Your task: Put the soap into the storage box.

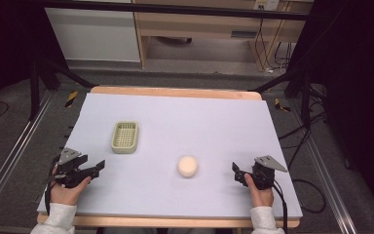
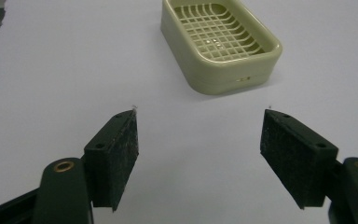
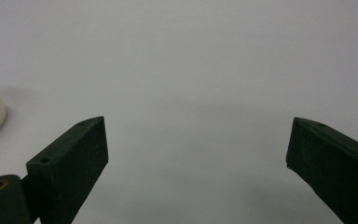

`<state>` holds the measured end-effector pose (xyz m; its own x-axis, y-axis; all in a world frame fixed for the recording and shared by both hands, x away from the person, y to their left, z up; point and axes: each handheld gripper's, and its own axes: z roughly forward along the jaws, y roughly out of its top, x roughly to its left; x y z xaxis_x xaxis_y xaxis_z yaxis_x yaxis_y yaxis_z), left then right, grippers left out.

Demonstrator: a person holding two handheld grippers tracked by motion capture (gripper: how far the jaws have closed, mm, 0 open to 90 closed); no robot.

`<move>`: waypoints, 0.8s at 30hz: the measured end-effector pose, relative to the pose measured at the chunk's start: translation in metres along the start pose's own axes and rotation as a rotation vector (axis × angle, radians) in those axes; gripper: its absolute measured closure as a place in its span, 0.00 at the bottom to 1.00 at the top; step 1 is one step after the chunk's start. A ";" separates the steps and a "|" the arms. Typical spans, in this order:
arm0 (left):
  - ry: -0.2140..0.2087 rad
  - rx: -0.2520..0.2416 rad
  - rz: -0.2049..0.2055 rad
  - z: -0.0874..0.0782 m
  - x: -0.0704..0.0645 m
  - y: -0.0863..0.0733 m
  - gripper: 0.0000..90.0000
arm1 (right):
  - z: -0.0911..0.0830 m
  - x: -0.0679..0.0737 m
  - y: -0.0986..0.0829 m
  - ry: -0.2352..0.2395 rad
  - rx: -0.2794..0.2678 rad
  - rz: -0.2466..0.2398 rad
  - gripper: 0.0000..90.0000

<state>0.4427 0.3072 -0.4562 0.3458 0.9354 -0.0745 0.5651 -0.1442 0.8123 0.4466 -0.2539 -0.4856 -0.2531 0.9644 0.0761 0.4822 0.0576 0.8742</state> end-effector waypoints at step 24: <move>-0.029 -0.003 0.058 0.003 -0.023 0.005 0.28 | 0.002 -0.001 0.001 -0.007 0.024 0.006 0.07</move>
<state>0.4400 0.2844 -0.4517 0.3994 0.9157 -0.0436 0.5411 -0.1971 0.8175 0.4487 -0.2539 -0.4861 -0.2441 0.9666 0.0780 0.5037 0.0577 0.8620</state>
